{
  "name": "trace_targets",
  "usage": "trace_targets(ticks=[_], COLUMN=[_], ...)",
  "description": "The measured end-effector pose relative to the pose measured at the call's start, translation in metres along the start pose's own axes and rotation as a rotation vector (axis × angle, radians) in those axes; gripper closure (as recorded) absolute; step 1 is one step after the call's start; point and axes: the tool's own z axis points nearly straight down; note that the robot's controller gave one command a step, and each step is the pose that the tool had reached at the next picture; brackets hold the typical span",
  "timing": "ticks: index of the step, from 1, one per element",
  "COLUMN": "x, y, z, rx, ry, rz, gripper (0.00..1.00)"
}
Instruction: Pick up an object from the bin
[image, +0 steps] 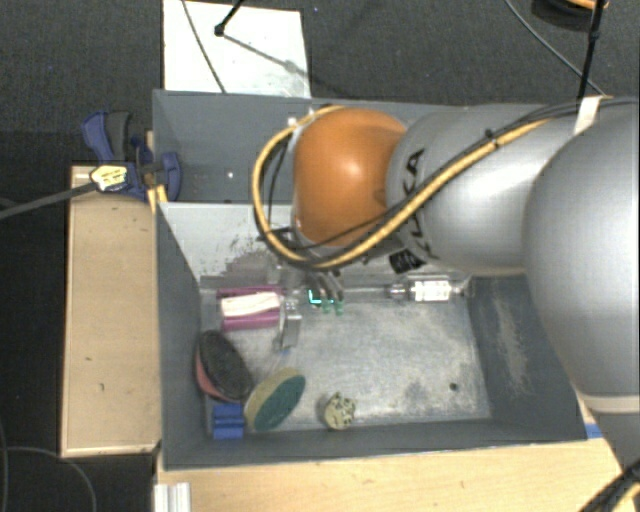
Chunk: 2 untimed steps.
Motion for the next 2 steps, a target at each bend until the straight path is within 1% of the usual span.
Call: trace_targets(ticks=[1, 2], x=[0.05, 0.077], y=[0.044, 0.058], z=[0.094, 0.095], rx=[0.005, 0.009], ry=[-0.019, -0.016], rz=[-0.566, -0.16], gripper=[0.0, 0.0])
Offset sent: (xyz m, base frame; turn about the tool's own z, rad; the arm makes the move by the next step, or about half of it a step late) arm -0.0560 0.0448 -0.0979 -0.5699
